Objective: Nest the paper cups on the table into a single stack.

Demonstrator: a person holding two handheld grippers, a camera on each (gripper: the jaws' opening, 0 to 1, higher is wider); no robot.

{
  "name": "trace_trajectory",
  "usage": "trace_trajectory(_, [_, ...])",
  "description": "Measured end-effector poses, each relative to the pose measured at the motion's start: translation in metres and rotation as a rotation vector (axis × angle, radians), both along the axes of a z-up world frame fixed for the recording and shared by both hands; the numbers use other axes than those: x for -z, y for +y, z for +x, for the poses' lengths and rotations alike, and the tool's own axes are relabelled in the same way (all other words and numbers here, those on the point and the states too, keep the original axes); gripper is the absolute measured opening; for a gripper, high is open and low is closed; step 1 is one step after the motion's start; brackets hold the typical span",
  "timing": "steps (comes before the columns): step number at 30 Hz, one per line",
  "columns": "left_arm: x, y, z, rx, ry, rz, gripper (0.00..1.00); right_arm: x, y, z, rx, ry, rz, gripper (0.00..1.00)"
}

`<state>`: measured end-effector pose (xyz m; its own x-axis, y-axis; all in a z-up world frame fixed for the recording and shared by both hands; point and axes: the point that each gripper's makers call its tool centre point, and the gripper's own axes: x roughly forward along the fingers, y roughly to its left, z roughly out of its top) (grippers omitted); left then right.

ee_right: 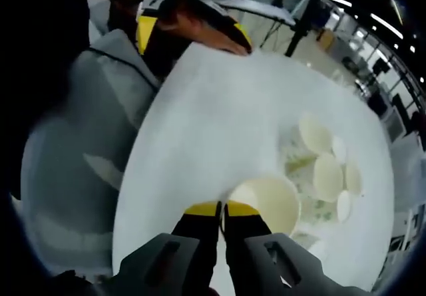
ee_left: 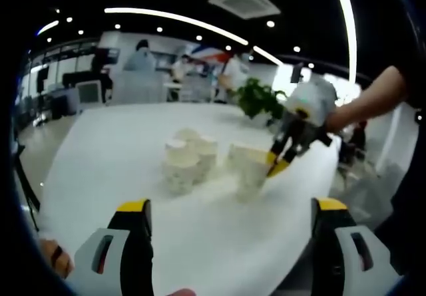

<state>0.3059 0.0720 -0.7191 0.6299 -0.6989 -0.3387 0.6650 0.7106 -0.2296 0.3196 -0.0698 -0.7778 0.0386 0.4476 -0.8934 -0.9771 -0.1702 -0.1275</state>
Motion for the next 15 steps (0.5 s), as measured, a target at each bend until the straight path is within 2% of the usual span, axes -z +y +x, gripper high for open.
trace_trajectory(4, [0.001,-0.002,-0.002,0.013,0.002,0.002,0.99,0.003,0.000,-0.013,-0.012,0.018,-0.012,0.00])
trace_trajectory(8, [0.002,-0.004,-0.005,0.015,0.006,-0.006,0.99,0.008,0.003,-0.035,-0.041,0.067,-0.032,0.00])
trace_trajectory(10, [0.001,-0.003,-0.004,0.002,0.005,-0.010,0.99,0.011,0.005,-0.042,-0.075,0.042,-0.041,0.00])
trace_trajectory(15, [-0.004,-0.001,-0.002,-0.007,-0.003,-0.025,0.99,0.016,0.010,-0.057,-0.083,0.062,-0.042,0.00])
